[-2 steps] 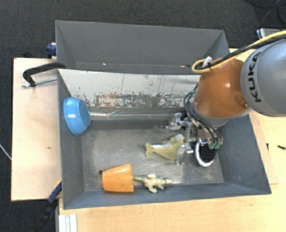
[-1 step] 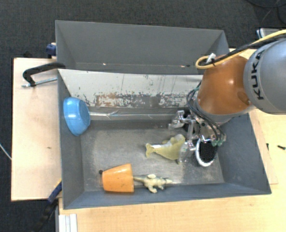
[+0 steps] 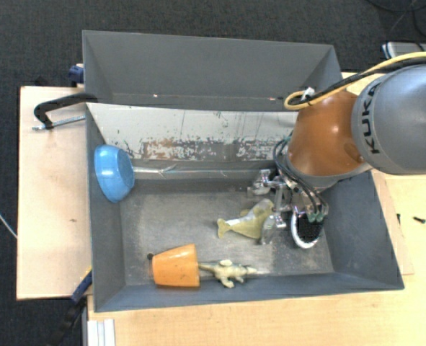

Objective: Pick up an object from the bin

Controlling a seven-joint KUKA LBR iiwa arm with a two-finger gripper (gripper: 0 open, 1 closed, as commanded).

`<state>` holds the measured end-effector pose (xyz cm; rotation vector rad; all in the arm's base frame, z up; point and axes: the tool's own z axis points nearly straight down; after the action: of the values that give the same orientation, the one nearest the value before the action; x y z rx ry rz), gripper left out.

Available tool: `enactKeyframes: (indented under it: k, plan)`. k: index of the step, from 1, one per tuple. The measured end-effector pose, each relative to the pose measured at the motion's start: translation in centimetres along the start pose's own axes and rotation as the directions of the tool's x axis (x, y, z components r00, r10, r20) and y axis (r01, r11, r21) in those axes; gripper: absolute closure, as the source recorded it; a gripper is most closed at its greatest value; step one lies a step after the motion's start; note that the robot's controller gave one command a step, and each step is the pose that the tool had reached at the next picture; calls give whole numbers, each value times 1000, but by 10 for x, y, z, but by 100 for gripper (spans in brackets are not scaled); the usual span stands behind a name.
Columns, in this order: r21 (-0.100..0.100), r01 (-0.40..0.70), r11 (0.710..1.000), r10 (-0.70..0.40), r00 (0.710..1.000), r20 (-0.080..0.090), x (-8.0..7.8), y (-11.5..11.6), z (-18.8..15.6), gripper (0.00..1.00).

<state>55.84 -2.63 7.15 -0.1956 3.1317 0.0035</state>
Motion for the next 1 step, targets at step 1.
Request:
enactKeyframes:
  k: [1]
  plan:
    - [1, 0, 1000, 0, 1000, 0, -1, 1, -2, 0]
